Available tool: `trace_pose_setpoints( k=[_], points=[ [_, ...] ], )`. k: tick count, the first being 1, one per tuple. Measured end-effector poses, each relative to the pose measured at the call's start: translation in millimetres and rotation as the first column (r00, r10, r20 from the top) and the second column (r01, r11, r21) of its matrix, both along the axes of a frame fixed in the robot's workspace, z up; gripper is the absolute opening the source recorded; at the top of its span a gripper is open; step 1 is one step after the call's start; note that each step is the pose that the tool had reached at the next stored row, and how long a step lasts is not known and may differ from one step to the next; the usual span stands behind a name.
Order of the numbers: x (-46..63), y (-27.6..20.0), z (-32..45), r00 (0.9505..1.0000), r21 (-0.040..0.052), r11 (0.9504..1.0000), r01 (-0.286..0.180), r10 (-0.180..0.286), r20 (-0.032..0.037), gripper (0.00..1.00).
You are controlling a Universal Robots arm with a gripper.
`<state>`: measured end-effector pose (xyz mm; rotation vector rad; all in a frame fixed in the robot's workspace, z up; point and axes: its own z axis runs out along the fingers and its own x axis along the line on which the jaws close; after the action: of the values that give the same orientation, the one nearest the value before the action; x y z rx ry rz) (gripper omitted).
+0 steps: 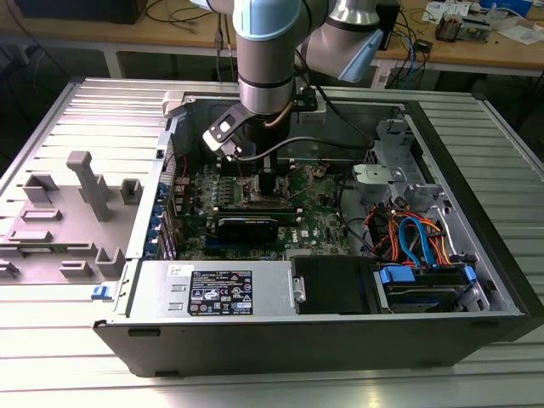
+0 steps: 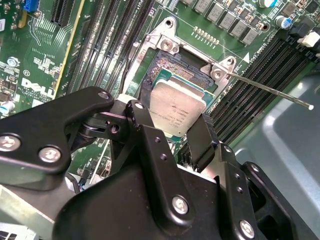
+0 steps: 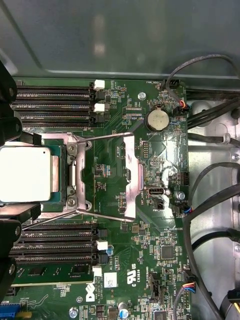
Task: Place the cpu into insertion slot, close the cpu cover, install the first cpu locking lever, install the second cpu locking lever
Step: 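Place the cpu into insertion slot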
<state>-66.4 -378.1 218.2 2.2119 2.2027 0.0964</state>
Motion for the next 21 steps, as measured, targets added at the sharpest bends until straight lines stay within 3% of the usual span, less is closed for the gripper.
trace_pose_setpoints(
  k=[11, 21],
  points=[
    [0.0, 0.0, -0.6, 1.0000, 0.0000, 1.0000, 0.000, 0.000, 0.0000, 0.54],
    [0.0, -1.2, -7.3, 1.0000, 0.0000, 1.0000, 0.001, -0.001, 0.0001, 0.54]
  ],
)
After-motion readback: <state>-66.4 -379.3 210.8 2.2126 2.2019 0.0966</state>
